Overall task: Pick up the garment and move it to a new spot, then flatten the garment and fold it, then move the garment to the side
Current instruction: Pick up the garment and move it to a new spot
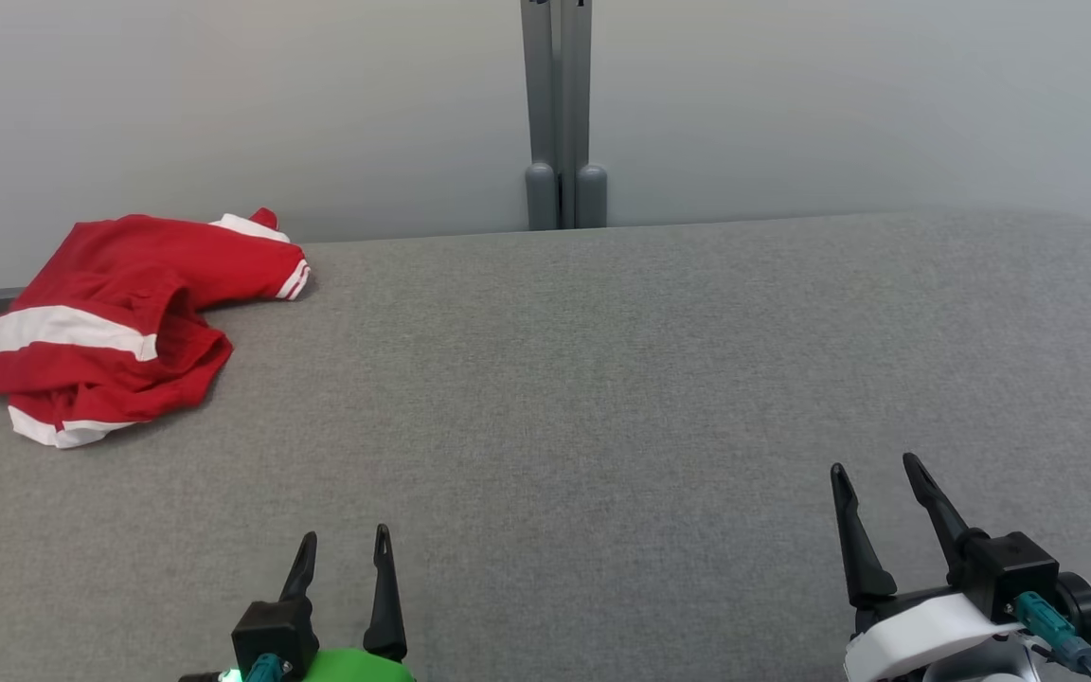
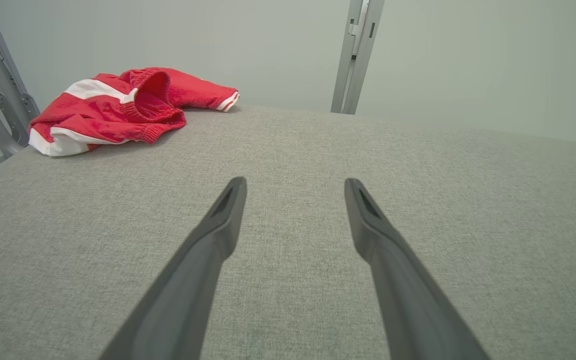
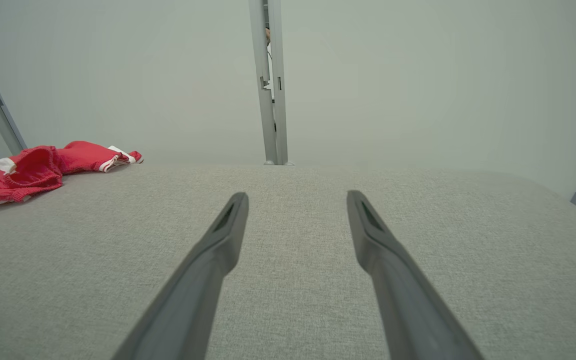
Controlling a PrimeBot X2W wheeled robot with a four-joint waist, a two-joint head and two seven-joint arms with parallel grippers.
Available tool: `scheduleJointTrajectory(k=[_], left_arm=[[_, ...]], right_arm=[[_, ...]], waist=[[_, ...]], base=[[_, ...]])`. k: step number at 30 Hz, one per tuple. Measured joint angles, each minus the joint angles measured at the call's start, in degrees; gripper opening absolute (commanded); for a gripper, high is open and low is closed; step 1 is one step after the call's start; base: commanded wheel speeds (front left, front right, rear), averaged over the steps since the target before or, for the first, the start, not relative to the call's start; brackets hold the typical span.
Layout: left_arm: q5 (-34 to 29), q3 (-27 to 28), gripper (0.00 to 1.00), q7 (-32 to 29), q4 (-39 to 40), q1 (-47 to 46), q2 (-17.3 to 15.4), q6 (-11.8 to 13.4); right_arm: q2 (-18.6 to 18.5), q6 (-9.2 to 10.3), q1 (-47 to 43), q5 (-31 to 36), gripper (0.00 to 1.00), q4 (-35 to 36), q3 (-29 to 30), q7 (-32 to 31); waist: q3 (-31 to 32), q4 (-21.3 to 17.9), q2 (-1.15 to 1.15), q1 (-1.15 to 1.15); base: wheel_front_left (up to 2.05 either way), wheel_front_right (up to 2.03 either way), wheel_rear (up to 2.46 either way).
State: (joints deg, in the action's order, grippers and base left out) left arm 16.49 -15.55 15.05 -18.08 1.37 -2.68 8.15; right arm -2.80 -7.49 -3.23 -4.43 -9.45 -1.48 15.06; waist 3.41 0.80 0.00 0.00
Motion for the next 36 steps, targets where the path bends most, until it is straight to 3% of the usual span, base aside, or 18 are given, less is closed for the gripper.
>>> scheduleJointTrajectory(k=[7,26,36], left_arm=[[-1.53,0.46,1.0,0.08,-0.38,-1.13,-0.05,-0.09],[-2.5,5.67,1.0,0.08,2.61,-1.06,-0.75,0.54],[-2.6,6.61,1.0,0.08,3.63,-0.49,-0.45,0.75]], right_arm=[[0.0,0.0,-0.21,-1.04,1.0,0.88,-0.24,0.0],[0.07,-0.03,2.95,-1.43,1.0,0.3,-3.68,0.0],[0.05,-0.03,4.14,-1.22,1.0,-0.88,-4.19,0.0]], waist=[[-0.39,4.81,0.0,0.0],[-1.73,25.9,0.0,0.0],[-3.36,28.68,0.0,0.0]], base=[[0.0,0.0,0.0],[0.0,0.0,0.0],[0.0,0.0,0.0]])
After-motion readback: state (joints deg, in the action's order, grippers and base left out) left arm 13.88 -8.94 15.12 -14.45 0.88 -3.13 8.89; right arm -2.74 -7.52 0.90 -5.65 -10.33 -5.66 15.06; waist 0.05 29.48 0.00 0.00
